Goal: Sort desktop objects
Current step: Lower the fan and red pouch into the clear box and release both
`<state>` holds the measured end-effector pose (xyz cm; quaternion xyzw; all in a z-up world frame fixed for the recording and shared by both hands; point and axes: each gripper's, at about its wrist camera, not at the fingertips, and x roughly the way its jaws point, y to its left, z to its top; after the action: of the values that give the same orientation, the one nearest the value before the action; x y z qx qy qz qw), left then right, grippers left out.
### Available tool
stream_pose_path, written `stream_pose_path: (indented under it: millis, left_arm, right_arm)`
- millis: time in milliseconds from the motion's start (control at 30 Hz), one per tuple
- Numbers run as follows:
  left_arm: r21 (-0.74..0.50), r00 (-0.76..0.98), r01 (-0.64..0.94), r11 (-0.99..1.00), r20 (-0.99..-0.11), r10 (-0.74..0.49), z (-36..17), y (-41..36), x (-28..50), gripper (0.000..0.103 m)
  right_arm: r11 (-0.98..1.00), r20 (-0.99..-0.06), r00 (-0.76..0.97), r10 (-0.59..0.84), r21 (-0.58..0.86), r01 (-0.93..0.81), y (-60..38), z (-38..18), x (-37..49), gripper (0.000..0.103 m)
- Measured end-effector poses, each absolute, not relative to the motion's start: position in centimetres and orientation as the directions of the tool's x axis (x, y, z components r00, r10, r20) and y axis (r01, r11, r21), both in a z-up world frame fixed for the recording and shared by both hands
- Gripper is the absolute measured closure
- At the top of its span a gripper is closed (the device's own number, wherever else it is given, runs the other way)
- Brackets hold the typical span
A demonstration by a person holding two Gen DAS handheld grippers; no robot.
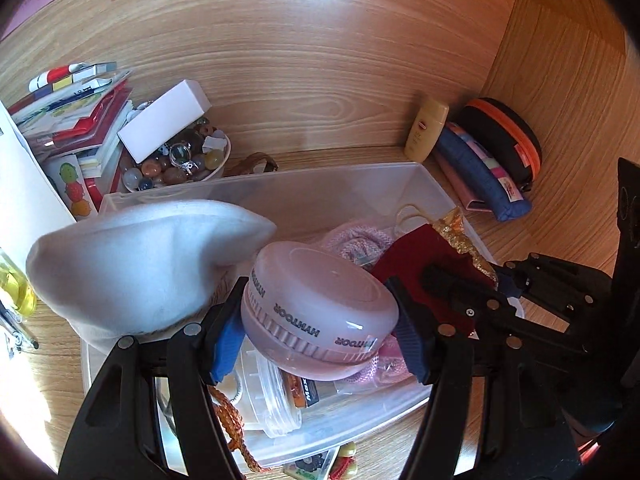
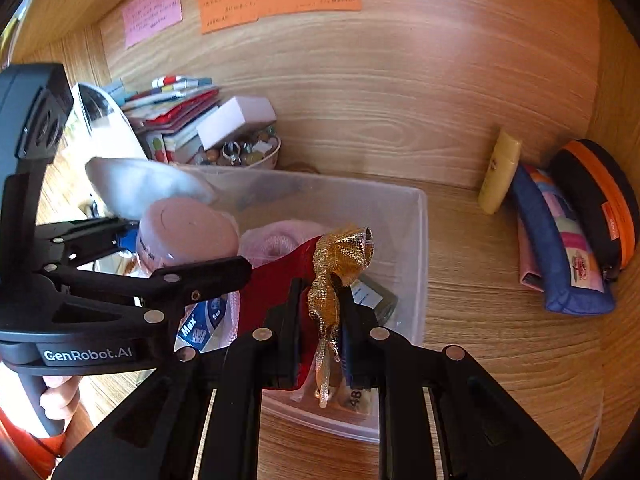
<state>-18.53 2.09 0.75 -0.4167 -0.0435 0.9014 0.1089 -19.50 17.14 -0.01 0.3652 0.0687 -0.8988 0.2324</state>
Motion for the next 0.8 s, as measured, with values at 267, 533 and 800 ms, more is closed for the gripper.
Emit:
stream_pose_path:
  millis: [267, 533, 800]
  left_arm:
    - [-0.147, -0.647, -0.164, -0.975, -0.731, 0.219, 0.9, 2.0, -18.5, 0.038]
    - [-0.122, -0.684, -0.158, -0.98, -0.702, 0.198, 1.9, 2.2, -17.2, 0.037]
    - [-0.058, -0.749, -0.156, -0.986, -0.644, 0.156, 4.1, 2.6, -14.7, 0.026]
  right_arm:
    - [-0.885, -0.69, -0.63, -0.355, 0.031, 0.464, 17.1, 0.2, -19.2, 0.085]
    - [-0.899, -0.685, -0.653, -0.323, 0.006, 0.438, 17.6, 0.9, -18.6, 0.067]
    - [-0.902, -0.665, -0.67, -0.329, 0.011, 0.432, 18.2, 2.0, -17.6, 0.044]
